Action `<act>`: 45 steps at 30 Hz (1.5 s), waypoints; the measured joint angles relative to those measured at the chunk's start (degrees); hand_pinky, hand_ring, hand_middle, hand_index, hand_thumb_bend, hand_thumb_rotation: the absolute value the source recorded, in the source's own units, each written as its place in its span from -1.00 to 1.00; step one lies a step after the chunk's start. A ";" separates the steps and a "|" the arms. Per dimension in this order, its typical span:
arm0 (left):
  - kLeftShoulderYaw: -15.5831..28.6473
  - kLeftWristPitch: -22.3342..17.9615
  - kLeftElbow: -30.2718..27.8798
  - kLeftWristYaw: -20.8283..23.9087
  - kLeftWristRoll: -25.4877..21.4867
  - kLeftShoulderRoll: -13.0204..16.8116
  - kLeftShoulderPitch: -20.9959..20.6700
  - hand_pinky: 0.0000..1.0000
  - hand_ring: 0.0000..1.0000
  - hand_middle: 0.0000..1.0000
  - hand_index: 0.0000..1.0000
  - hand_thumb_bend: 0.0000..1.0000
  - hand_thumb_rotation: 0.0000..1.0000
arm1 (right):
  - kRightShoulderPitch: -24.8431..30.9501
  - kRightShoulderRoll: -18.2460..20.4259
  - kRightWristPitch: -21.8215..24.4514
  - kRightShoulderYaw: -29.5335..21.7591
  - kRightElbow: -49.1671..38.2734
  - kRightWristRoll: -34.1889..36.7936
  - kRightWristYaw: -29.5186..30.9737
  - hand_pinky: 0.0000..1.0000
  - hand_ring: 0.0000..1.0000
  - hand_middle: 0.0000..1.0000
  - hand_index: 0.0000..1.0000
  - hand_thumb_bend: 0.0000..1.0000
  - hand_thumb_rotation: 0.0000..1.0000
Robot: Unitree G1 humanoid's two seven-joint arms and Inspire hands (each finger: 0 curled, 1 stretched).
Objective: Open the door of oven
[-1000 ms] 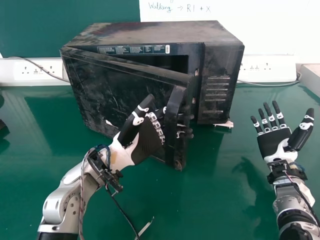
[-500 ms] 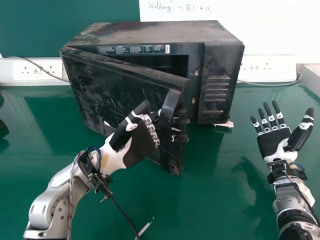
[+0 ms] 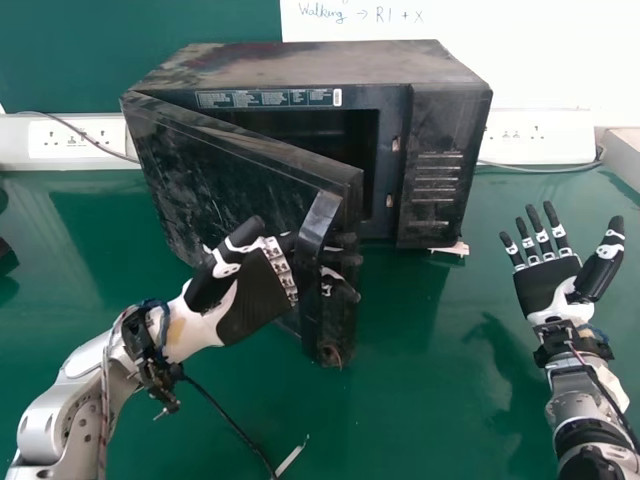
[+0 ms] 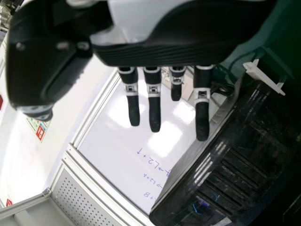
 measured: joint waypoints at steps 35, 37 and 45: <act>-0.54 -2.45 6.52 -21.16 -1.61 8.49 -5.05 -0.04 0.17 0.35 0.56 0.97 0.78 | -0.16 0.35 -0.03 0.03 0.02 -0.04 -0.06 -0.03 0.22 0.52 0.65 1.00 0.66; -0.49 -2.48 8.10 -23.47 -1.62 9.35 -5.56 -0.04 0.17 0.40 0.59 1.00 0.82 | -0.18 0.36 -0.04 0.04 0.02 -0.08 -0.09 -0.03 0.23 0.53 0.66 1.00 0.65; 1.42 1.33 7.93 -25.13 -2.92 11.88 -5.05 -0.13 0.16 0.36 0.62 0.94 0.83 | -0.47 0.37 -0.04 0.00 0.20 -0.09 -0.30 -0.02 0.22 0.51 0.65 1.00 0.68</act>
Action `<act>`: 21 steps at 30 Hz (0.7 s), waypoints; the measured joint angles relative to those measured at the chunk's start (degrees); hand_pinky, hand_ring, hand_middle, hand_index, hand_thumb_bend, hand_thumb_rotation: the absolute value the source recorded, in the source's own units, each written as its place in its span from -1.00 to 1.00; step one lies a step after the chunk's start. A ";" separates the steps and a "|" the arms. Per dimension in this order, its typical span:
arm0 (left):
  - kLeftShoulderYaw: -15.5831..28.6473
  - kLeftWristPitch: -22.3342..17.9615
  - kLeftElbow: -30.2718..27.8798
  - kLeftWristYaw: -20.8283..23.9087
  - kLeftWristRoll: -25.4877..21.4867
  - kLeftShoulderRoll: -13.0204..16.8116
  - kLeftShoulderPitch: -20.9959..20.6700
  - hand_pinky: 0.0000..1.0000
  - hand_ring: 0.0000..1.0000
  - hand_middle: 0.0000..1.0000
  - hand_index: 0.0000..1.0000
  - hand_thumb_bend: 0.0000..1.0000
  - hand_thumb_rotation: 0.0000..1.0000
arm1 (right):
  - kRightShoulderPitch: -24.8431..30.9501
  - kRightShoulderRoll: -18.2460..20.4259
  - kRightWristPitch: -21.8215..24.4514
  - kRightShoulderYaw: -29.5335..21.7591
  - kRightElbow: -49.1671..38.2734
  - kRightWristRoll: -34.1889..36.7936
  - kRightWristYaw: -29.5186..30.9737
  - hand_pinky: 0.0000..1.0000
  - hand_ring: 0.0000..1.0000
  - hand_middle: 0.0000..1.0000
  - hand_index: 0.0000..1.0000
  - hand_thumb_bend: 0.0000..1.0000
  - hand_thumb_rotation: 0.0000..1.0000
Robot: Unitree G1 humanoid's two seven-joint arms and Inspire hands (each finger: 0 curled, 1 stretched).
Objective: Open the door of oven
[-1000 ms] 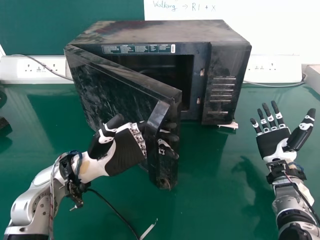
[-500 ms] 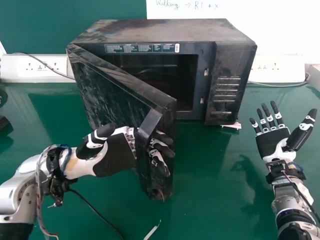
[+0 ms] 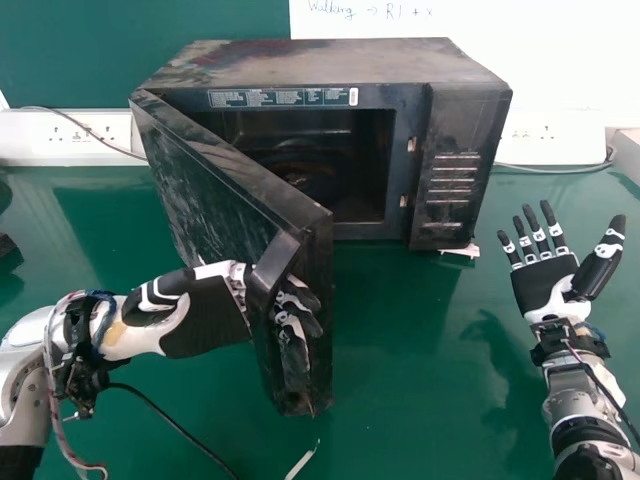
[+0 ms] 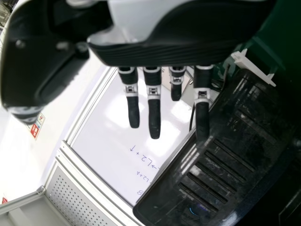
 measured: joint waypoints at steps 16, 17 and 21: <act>6.50 7.48 -1.61 -3.44 -2.78 5.93 4.18 -0.33 -0.05 0.15 0.39 1.00 0.87 | -0.02 0.00 0.04 -0.12 0.07 0.02 -0.05 0.00 0.24 0.55 0.69 1.00 0.64; 7.14 7.46 -2.40 -3.25 -2.78 5.80 4.87 -0.37 -0.09 0.11 0.36 0.87 0.82 | -0.03 -0.01 0.04 -0.12 0.07 0.03 -0.02 0.00 0.24 0.55 0.69 1.00 0.64; 10.18 0.59 -3.92 -3.56 -1.60 2.45 7.71 -0.54 -0.27 -0.01 0.09 0.53 0.49 | -0.04 -0.19 0.03 -0.15 0.06 0.02 -0.02 -0.01 0.24 0.56 0.68 1.00 0.64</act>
